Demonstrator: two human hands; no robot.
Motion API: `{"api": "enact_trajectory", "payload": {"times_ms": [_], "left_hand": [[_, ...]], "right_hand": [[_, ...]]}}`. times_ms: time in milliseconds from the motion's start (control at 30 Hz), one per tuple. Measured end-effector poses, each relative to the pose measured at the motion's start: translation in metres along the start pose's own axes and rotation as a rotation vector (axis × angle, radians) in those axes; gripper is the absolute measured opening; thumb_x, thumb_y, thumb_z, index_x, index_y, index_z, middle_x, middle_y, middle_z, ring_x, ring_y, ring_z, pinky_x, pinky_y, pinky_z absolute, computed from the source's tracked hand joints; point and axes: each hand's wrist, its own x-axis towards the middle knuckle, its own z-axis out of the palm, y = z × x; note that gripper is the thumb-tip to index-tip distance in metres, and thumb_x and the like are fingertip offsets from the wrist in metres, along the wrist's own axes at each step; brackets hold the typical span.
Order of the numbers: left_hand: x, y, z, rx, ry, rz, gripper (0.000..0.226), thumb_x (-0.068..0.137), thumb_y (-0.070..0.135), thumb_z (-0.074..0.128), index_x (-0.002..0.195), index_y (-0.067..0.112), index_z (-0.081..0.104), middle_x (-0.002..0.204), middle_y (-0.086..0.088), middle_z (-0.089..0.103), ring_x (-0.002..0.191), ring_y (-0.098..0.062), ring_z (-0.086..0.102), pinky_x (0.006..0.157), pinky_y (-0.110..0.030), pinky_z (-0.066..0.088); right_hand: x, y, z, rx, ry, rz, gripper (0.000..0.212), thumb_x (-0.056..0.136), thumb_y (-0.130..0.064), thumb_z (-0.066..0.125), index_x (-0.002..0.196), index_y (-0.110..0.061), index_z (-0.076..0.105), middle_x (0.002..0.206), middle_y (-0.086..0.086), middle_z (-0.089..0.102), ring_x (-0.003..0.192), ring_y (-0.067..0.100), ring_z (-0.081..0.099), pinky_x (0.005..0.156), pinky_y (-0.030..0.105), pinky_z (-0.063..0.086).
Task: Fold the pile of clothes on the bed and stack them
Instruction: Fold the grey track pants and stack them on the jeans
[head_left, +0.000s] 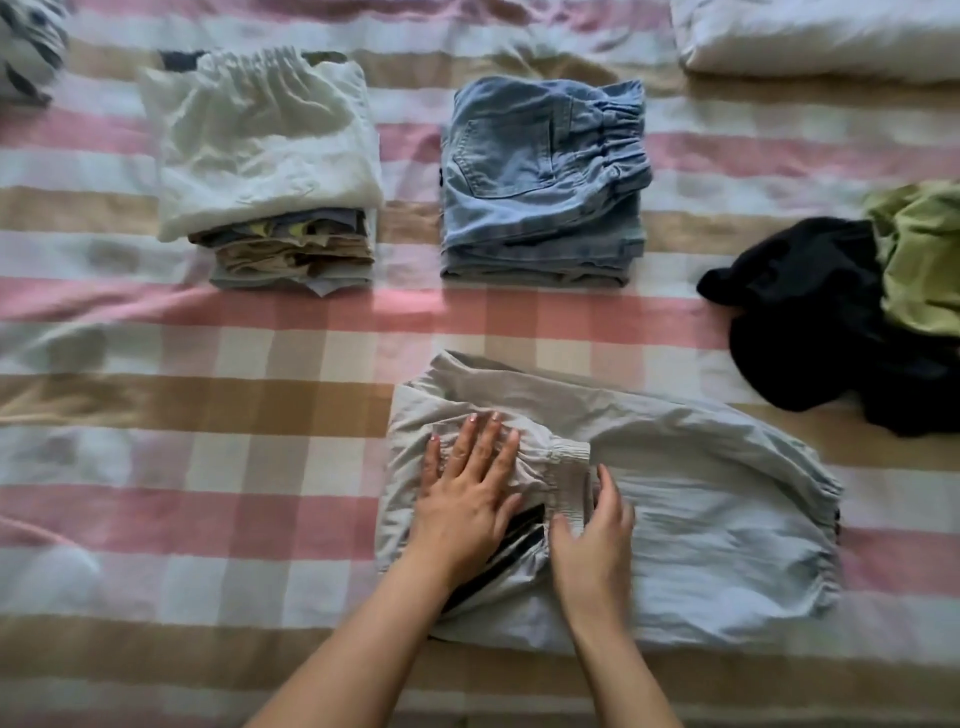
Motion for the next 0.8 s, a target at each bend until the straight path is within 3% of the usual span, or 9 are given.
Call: {"api": "enact_trajectory", "payload": {"times_ms": [100, 167, 267, 300, 333, 400, 467, 633, 800], "left_hand": [[0.001, 0.0, 0.015, 0.039, -0.024, 0.006, 0.068, 0.083, 0.054, 0.031, 0.141, 0.019, 0.034, 0.148, -0.003, 0.033, 0.135, -0.031, 0.032, 0.109, -0.047, 0.004], [0.003, -0.002, 0.021, 0.029, -0.058, 0.007, 0.075, 0.083, 0.061, 0.028, 0.145, 0.02, 0.021, 0.152, -0.002, 0.023, 0.14, -0.028, 0.021, 0.111, -0.047, -0.001], [0.006, 0.0, 0.025, 0.041, -0.08, -0.014, 0.089, 0.077, 0.073, 0.013, 0.144, 0.024, -0.02, 0.154, 0.002, -0.014, 0.14, -0.018, -0.022, 0.109, -0.046, -0.023], [0.006, 0.006, 0.024, 0.033, -0.051, -0.028, 0.089, 0.078, 0.072, 0.012, 0.144, 0.021, -0.019, 0.154, 0.0, -0.015, 0.139, -0.017, -0.024, 0.109, -0.047, -0.022], [0.006, 0.015, 0.019, -0.007, -0.018, -0.036, 0.086, 0.081, 0.065, 0.016, 0.147, 0.015, -0.005, 0.156, -0.005, -0.004, 0.14, -0.017, -0.015, 0.111, -0.049, -0.015], [0.004, 0.039, 0.007, -0.116, 0.078, -0.016, 0.07, 0.083, 0.046, 0.03, 0.14, 0.006, 0.035, 0.148, -0.014, 0.032, 0.137, -0.02, 0.014, 0.109, -0.05, 0.007], [0.004, 0.07, -0.001, -0.132, 0.19, 0.087, 0.055, 0.081, 0.035, 0.038, 0.127, 0.01, 0.055, 0.136, -0.013, 0.05, 0.131, -0.024, 0.032, 0.105, -0.048, 0.019], [0.019, 0.156, -0.011, -0.247, 0.098, 0.232, 0.041, 0.078, 0.029, 0.039, 0.106, 0.015, 0.066, 0.112, -0.005, 0.065, 0.105, -0.025, 0.061, 0.088, -0.034, 0.05], [0.038, 0.223, 0.006, -0.322, -0.071, 0.228, 0.038, 0.085, 0.029, 0.032, 0.107, 0.012, 0.057, 0.112, -0.009, 0.055, 0.107, -0.028, 0.048, 0.086, -0.039, 0.043]], "right_hand": [[-0.006, 0.003, 0.006, -0.343, 0.043, -0.288, 0.061, 0.075, -0.011, 0.059, 0.134, -0.001, 0.045, 0.136, 0.018, 0.047, 0.125, 0.032, 0.044, 0.098, 0.045, 0.042], [-0.001, 0.007, 0.008, -0.478, -0.022, -0.337, 0.063, 0.078, -0.028, 0.049, 0.135, -0.003, 0.043, 0.141, 0.014, 0.044, 0.129, 0.029, 0.044, 0.099, 0.049, 0.039], [0.013, 0.023, 0.007, -0.603, -0.143, -0.234, 0.063, 0.09, -0.039, 0.022, 0.145, -0.012, 0.008, 0.155, 0.009, 0.011, 0.143, 0.026, 0.009, 0.114, 0.046, 0.008], [0.015, 0.027, 0.006, -0.6, -0.169, -0.236, 0.06, 0.093, -0.038, 0.019, 0.145, -0.014, 0.002, 0.156, 0.008, 0.004, 0.144, 0.025, 0.002, 0.114, 0.044, 0.002], [0.017, 0.027, 0.002, -0.567, -0.166, -0.251, 0.059, 0.094, -0.035, 0.024, 0.146, -0.013, 0.011, 0.155, 0.01, 0.011, 0.144, 0.026, 0.008, 0.114, 0.044, 0.007], [0.018, 0.024, -0.014, -0.437, -0.087, -0.292, 0.053, 0.085, -0.023, 0.046, 0.134, -0.004, 0.046, 0.141, 0.018, 0.043, 0.131, 0.035, 0.04, 0.106, 0.048, 0.031], [0.022, 0.03, -0.037, -0.314, 0.049, -0.318, 0.045, 0.076, -0.015, 0.055, 0.119, -0.001, 0.06, 0.123, 0.02, 0.058, 0.113, 0.037, 0.056, 0.094, 0.046, 0.044], [0.044, 0.067, -0.109, -0.258, 0.302, -0.241, 0.039, 0.071, -0.009, 0.056, 0.108, -0.006, 0.066, 0.105, 0.017, 0.062, 0.093, 0.038, 0.057, 0.084, 0.038, 0.04], [0.069, 0.114, -0.149, -0.211, 0.345, 0.034, 0.044, 0.074, -0.003, 0.063, 0.118, 0.001, 0.059, 0.117, 0.024, 0.055, 0.103, 0.042, 0.05, 0.083, 0.045, 0.043]]}}
